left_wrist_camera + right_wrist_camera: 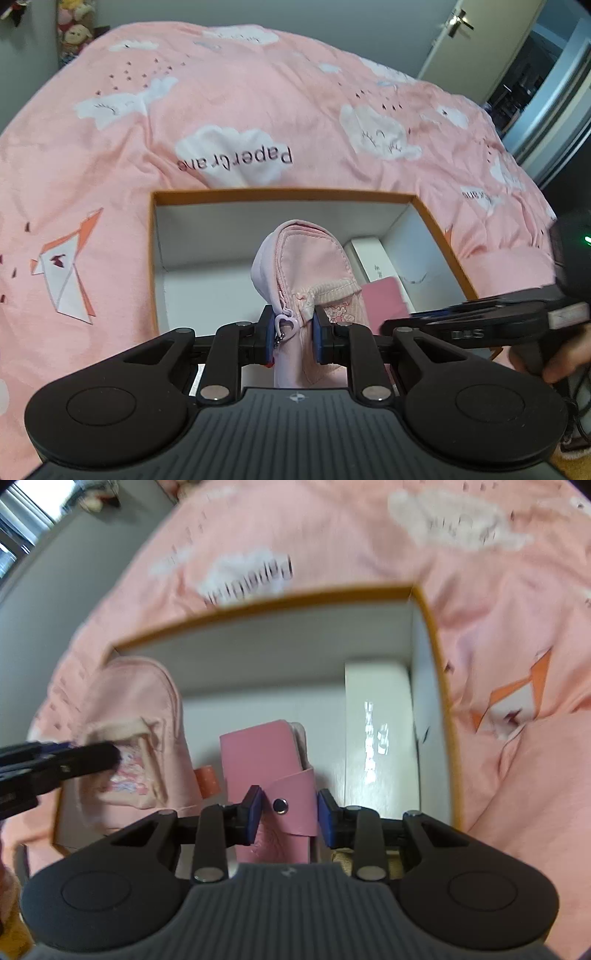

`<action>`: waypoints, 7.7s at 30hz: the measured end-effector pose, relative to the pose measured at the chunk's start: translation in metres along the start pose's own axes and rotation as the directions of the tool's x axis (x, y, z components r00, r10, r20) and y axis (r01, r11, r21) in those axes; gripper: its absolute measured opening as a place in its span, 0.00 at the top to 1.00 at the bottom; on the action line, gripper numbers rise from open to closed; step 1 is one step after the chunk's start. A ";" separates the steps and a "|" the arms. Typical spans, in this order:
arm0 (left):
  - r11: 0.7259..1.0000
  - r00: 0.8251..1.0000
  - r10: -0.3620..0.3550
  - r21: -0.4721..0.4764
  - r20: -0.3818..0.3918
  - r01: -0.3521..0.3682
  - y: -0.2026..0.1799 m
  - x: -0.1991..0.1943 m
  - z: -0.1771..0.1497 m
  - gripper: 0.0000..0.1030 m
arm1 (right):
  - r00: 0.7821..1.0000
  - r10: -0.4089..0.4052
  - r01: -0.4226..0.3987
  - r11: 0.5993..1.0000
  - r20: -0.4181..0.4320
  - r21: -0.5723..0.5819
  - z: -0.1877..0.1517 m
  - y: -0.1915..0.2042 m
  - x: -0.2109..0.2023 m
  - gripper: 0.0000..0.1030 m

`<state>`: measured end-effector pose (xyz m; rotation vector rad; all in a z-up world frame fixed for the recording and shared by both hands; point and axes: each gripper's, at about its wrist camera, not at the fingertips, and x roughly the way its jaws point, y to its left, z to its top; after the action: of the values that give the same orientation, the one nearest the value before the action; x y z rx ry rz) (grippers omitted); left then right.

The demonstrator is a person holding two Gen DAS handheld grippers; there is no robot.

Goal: Organize objects
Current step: 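Carry the pink wallet into the orange box with the right tool while the left tool carries the pink pouch, then open the right tool to drop the pink wallet while the left tool releases the pink pouch, then move the right tool to the pile and grasp the photo card box, then pass the photo card box from the right tool into the left tool, then grasp the black box with the right tool while the left tool holds the photo card box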

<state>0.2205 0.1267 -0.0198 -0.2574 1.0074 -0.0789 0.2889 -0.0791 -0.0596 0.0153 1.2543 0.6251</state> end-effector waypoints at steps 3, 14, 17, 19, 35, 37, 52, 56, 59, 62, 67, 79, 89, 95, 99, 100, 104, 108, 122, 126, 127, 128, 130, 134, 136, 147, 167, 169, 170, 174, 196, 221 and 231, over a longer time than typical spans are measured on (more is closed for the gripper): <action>1.000 1.000 -0.019 0.013 -0.022 0.020 0.003 0.009 -0.001 0.79 | 0.997 -0.028 0.029 1.000 -0.078 0.006 0.005 0.000 0.017 0.67; 0.998 0.996 -0.064 -0.015 -0.058 0.063 0.011 0.025 -0.005 0.78 | 0.965 -0.158 0.136 0.984 -0.211 -0.116 0.005 0.017 0.040 0.62; 0.998 0.996 -0.064 -0.023 -0.068 0.063 0.012 0.027 -0.005 0.78 | 0.965 -0.160 0.131 0.980 -0.209 -0.149 0.004 0.020 0.033 0.60; 0.997 0.995 -0.071 -0.031 -0.074 0.069 0.011 0.029 -0.004 0.78 | 0.970 -0.170 0.140 0.975 -0.173 -0.171 0.005 0.022 0.021 0.59; 0.955 0.954 -0.202 -0.262 -0.220 0.141 -0.012 0.087 -0.017 0.79 | 0.978 -0.185 0.198 0.969 0.096 -0.151 0.001 -0.007 -0.024 0.60; 0.963 0.956 -0.183 -0.239 -0.229 0.127 -0.016 0.090 -0.017 0.79 | 0.980 -0.176 0.189 0.971 0.098 -0.149 0.000 -0.007 -0.023 0.60; 0.989 0.958 -0.068 -0.147 -0.280 0.027 -0.035 0.101 -0.019 0.64 | 0.982 -0.131 0.148 0.980 0.133 -0.131 -0.018 -0.018 -0.035 0.60; 0.989 0.966 -0.074 -0.144 -0.249 0.038 -0.033 0.091 -0.019 0.55 | 0.973 -0.133 0.159 0.978 0.188 -0.131 -0.028 -0.017 -0.051 0.59; 0.989 0.979 -0.080 -0.141 -0.188 0.054 -0.032 0.073 -0.020 0.55 | 0.965 -0.115 0.148 0.981 0.236 -0.126 -0.038 -0.017 -0.068 0.57; 0.989 0.989 -0.114 -0.107 -0.093 0.104 -0.038 0.039 -0.021 0.55 | 0.950 -0.075 0.120 0.984 0.302 -0.134 -0.055 -0.012 -0.087 0.57; 0.988 0.988 -0.155 0.004 0.018 0.155 -0.055 -0.025 -0.039 0.55 | 0.919 0.002 0.069 0.984 0.395 -0.164 -0.096 0.001 -0.112 0.57; 0.991 0.991 -0.132 0.000 0.007 0.132 -0.055 -0.049 -0.110 0.59 | 0.910 -0.015 0.076 0.989 0.414 -0.130 -0.178 0.011 -0.097 0.57; 0.988 1.000 0.012 0.155 0.021 -0.015 -0.077 -0.026 -0.131 0.61 | 0.949 0.052 0.003 0.985 0.311 -0.175 -0.181 0.012 -0.046 0.58; 0.989 1.000 0.010 0.145 0.006 -0.011 -0.068 -0.017 -0.129 0.63 | 0.962 0.087 -0.035 0.979 0.258 -0.202 -0.168 0.015 -0.017 0.58; 0.992 1.000 -0.008 0.123 0.003 0.008 -0.060 -0.014 -0.127 0.63 | 0.970 0.103 -0.055 0.976 0.220 -0.212 -0.158 0.015 0.000 0.58; 0.993 1.000 -0.013 0.119 0.003 0.012 -0.059 -0.014 -0.127 0.63 | 0.971 0.108 -0.060 0.974 0.213 -0.217 -0.156 0.016 0.004 0.58; 0.993 1.000 -0.024 0.113 -0.003 0.024 -0.055 -0.011 -0.126 0.63 | 0.973 0.107 -0.053 0.966 0.205 -0.253 -0.153 0.023 0.013 0.55; 0.994 1.000 -0.029 0.102 -0.003 0.029 -0.054 -0.011 -0.127 0.64 | 0.976 0.072 -0.010 0.957 0.203 -0.289 -0.155 0.030 0.019 0.56; 0.989 0.996 -0.094 0.113 0.002 0.093 -0.063 -0.023 -0.134 0.64 | 0.962 0.000 0.077 0.959 0.272 -0.273 -0.185 0.035 -0.022 0.76; 0.979 0.987 -0.159 0.133 0.006 0.156 -0.074 -0.030 -0.137 0.64 | 0.947 -0.027 0.093 0.977 0.319 -0.193 -0.193 0.021 -0.051 0.77; 0.975 0.985 -0.174 0.143 0.008 0.171 -0.077 -0.032 -0.137 0.64 | 0.947 -0.012 0.070 0.983 0.322 -0.170 -0.194 0.016 -0.059 0.77; 0.971 0.982 -0.189 0.151 0.007 0.186 -0.080 -0.033 -0.138 0.64 | 0.947 0.013 0.035 0.989 0.321 -0.143 -0.195 0.011 -0.066 0.77; 0.963 0.977 -0.211 0.169 0.001 0.208 -0.086 -0.035 -0.140 0.64 | 0.951 0.056 -0.027 0.995 0.305 -0.099 -0.197 0.004 -0.076 0.77; 0.949 0.964 -0.261 0.167 -0.053 0.266 -0.092 -0.026 -0.143 0.64 | 0.960 0.176 -0.188 0.981 0.216 0.037 -0.205 -0.026 -0.076 0.77; 0.945 0.955 -0.280 0.145 -0.094 0.292 -0.093 -0.016 -0.145 0.64 | 0.963 0.194 -0.216 0.971 0.184 0.104 -0.208 -0.036 -0.070 0.77; 0.927 0.942 -0.265 0.216 -0.206 0.308 -0.117 0.029 -0.130 0.60 | 0.992 -0.064 0.049 0.989 0.112 0.139 -0.211 -0.048 -0.055 0.76; 0.898 0.866 -0.243 0.237 -0.437 0.372 -0.138 0.094 -0.124 0.48 | 0.989 -0.121 0.111 0.988 0.089 0.111 -0.216 -0.063 -0.056 0.84; 0.900 0.866 -0.243 0.232 -0.436 0.369 -0.137 0.094 -0.124 0.51 | 0.989 -0.122 0.112 0.987 0.087 0.111 -0.216 -0.064 -0.057 0.84; 0.900 0.867 -0.252 0.227 -0.430 0.373 -0.137 0.092 -0.124 0.55 | 0.989 -0.123 0.113 0.987 0.087 0.111 -0.216 -0.064 -0.057 0.84; 0.910 0.884 -0.261 0.207 -0.389 0.359 -0.133 0.080 -0.126 0.63 | 0.988 -0.124 0.114 0.988 0.090 0.105 -0.217 -0.062 -0.059 0.84; 0.978 0.981 -0.188 0.087 -0.046 0.191 -0.090 -0.018 -0.112 0.76 | 0.976 -0.140 0.211 0.789 0.165 -0.578 -0.147 -0.028 -0.050 0.45; 0.992 0.995 -0.094 0.084 -0.039 0.097 -0.087 -0.006 -0.117 0.75 | 0.992 -0.052 0.119 0.656 0.112 -0.745 -0.168 0.014 -0.045 0.56; 0.991 0.994 -0.107 0.076 -0.039 0.109 -0.085 -0.006 -0.118 0.75 | 0.987 -0.104 0.158 0.474 0.123 -0.866 -0.168 0.042 -0.022 0.51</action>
<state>0.1224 0.0245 -0.0537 -0.2402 1.0227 -0.2213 0.1183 -0.1078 -0.0817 -0.9326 0.7352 1.0729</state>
